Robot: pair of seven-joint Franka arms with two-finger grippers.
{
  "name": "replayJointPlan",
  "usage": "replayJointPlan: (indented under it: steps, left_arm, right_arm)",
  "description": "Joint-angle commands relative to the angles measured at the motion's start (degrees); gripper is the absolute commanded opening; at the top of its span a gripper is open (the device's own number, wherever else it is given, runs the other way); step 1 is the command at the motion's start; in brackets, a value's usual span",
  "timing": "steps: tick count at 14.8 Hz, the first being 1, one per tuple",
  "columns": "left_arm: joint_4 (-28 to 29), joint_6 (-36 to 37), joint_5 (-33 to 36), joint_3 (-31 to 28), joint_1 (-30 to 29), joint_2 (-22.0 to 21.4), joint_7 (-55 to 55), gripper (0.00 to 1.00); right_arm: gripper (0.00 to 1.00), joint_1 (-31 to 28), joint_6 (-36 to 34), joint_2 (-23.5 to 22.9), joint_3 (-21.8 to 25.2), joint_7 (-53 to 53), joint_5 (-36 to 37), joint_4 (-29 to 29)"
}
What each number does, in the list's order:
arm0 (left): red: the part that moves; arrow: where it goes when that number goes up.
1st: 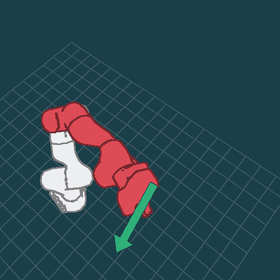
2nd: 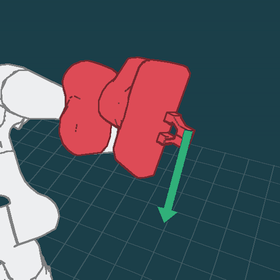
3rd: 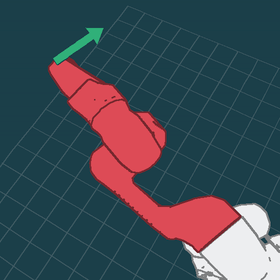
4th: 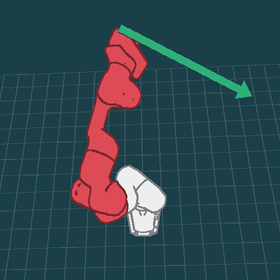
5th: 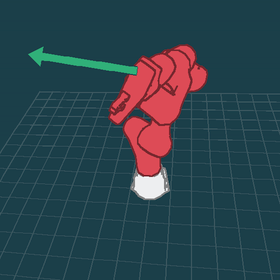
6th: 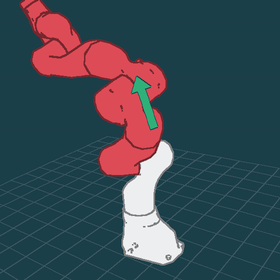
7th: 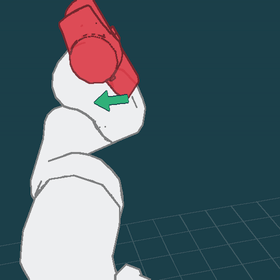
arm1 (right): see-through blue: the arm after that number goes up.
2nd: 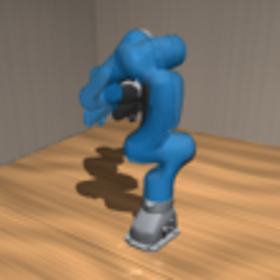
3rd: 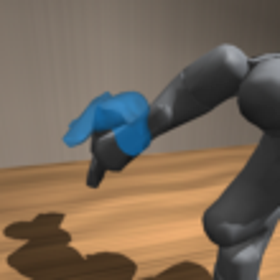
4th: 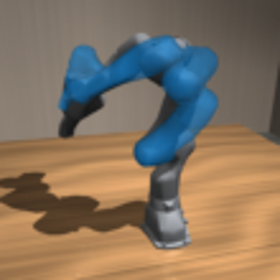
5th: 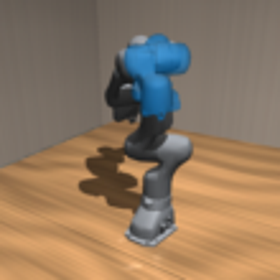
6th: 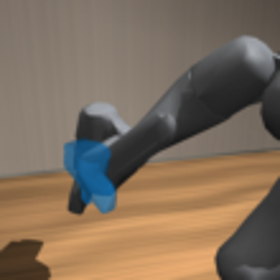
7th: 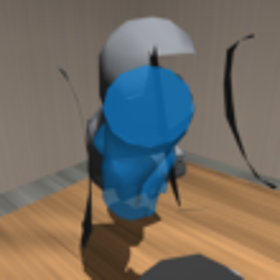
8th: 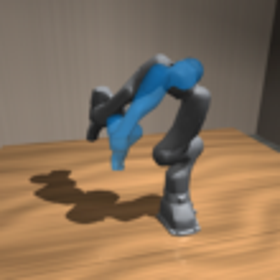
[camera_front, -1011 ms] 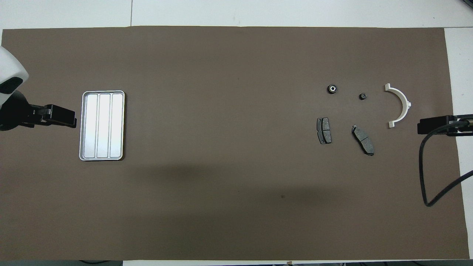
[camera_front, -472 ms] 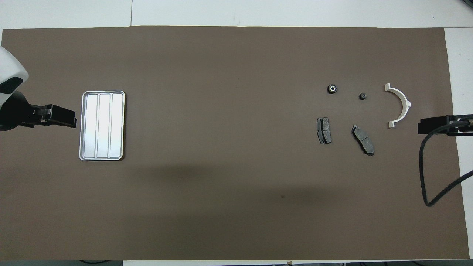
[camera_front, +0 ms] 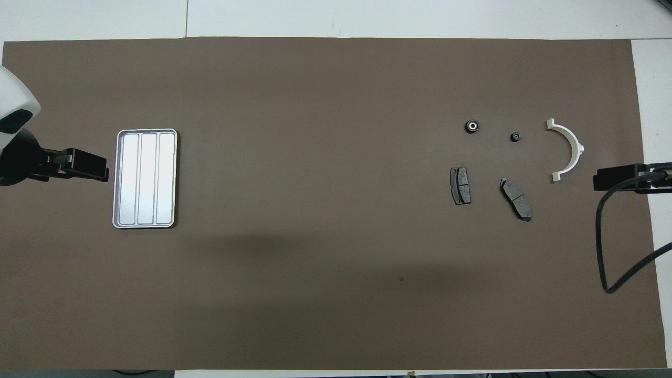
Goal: Pick bearing gear from pile to tray
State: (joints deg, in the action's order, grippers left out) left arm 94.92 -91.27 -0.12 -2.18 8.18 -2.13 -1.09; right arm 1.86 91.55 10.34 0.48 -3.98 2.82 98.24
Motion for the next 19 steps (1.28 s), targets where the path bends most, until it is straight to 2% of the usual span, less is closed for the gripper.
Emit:
replayJointPlan:
  steps: [1, 6, 14, 19]
  left_arm:
    - [0.4, 0.4, -0.6, -0.4, 0.2, -0.8, 0.2, 1.00]
    - [0.4, 0.4, -0.6, -0.4, 0.2, -0.8, 0.2, 1.00]
    - [0.4, 0.4, -0.6, -0.4, 0.2, -0.8, 0.2, 1.00]
    - [0.4, 0.4, -0.6, -0.4, 0.2, -0.8, 0.2, 1.00]
  right_arm:
    - [1.00, -0.4, 3.5, 0.0, -0.2, 1.2, -0.2, 1.9]
    - [1.00, -0.3, 9.5, -3.1, -0.2, 0.1, -0.2, 4.2]
    - [1.00, -0.2, 15.3, -8.7, -0.2, -0.2, -0.2, 4.2]
    - [1.00, -0.1, 19.7, -12.8, -0.3, -4.0, -0.2, 4.3]
